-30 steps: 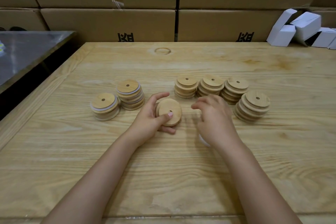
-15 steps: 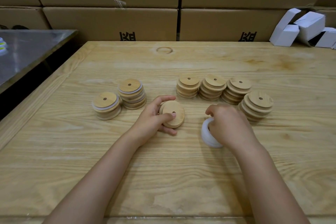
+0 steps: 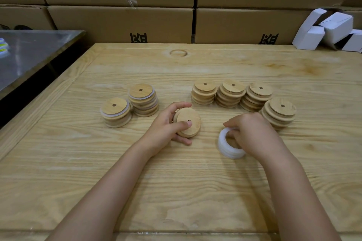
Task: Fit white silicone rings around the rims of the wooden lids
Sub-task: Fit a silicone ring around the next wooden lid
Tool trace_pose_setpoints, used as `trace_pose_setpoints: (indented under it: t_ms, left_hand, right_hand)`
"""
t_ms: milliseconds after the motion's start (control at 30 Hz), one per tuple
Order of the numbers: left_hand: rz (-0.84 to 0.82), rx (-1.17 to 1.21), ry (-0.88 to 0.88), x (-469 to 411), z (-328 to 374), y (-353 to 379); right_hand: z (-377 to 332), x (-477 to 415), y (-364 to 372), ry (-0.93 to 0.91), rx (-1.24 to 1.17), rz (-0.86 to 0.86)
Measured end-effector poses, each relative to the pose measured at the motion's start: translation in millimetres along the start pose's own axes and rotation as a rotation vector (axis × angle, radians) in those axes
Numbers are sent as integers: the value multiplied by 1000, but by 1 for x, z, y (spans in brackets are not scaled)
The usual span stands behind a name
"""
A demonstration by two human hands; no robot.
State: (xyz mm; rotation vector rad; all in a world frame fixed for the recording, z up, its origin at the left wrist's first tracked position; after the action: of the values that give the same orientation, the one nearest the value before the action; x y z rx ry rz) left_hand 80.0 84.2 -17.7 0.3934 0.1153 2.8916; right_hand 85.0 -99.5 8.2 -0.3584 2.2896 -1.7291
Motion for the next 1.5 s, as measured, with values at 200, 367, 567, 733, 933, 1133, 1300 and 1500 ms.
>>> trace_pose_setpoints:
  t_ms: [200, 367, 567, 733, 933, 1133, 1300, 1500]
  left_hand:
    - [-5, -2, 2, -1, 0, 0]
    - [-1, -5, 8, -2, -2, -1]
    - [20, -13, 24, -2, -1, -1]
    - [24, -12, 28, -2, -1, -1]
    - [26, -2, 48, -2, 0, -1]
    - [-30, 73, 46, -3, -1, -3]
    - [-66, 69, 86, 0, 1, -1]
    - [0, -74, 205, 8, 10, 5]
  right_hand:
    - [-8, 1, -8, -126, 71, 36]
    - [-7, 1, -10, -151, 84, 47]
    - [-8, 2, -17, -176, 65, 76]
    - [-13, 3, -21, -203, 38, 116]
    - [-14, 8, -26, -210, -97, 166]
    - [-20, 7, -28, -224, -397, 235]
    - [-37, 0, -17, -238, -630, 277]
    - [-52, -4, -7, -228, -776, 459]
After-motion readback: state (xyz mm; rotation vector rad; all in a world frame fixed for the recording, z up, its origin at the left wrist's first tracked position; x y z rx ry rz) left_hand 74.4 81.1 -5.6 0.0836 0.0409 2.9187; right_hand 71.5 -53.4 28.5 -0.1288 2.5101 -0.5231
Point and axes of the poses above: each hand's wrist, its own x-axis away from the middle knuckle, its own y-axis out of the palm, z = x × y, the point moved 7 cm from there along -x, towards the middle knuckle, and after that the axes turned 13 degrees about -y, right-handed, at the moved point
